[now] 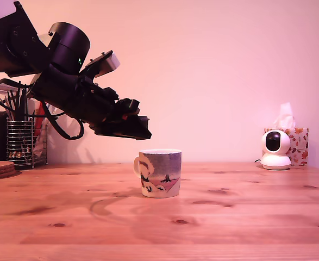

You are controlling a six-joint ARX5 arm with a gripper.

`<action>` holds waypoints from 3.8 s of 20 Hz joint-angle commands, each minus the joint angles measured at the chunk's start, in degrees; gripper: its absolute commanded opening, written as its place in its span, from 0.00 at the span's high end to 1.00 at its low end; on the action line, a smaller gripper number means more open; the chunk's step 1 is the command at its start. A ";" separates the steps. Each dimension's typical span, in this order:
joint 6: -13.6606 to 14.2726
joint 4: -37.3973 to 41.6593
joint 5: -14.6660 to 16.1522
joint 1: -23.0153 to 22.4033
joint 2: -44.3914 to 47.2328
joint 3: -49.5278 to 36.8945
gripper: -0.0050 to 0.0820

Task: Pick up the coffee capsules on the table and drop them inside the coffee cup

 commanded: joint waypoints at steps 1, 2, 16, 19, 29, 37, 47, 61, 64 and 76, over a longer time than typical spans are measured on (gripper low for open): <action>0.28 1.36 0.04 0.07 1.68 0.87 0.77; 0.28 2.19 0.11 0.07 1.68 0.87 0.77; 1.79 4.28 0.52 0.04 2.36 0.87 0.74; 1.84 5.64 0.52 0.07 2.36 0.87 0.47; 3.32 6.03 1.36 0.07 2.36 0.87 0.43; 4.85 6.03 1.36 0.07 2.34 0.87 0.44; 4.70 1.51 2.62 0.09 -3.43 0.87 0.97; 4.72 -23.56 3.58 9.29 -12.72 -0.15 0.97; 4.72 -24.15 4.76 9.70 -12.72 -1.27 0.97; 4.33 -31.93 4.87 9.09 -12.72 -1.77 0.97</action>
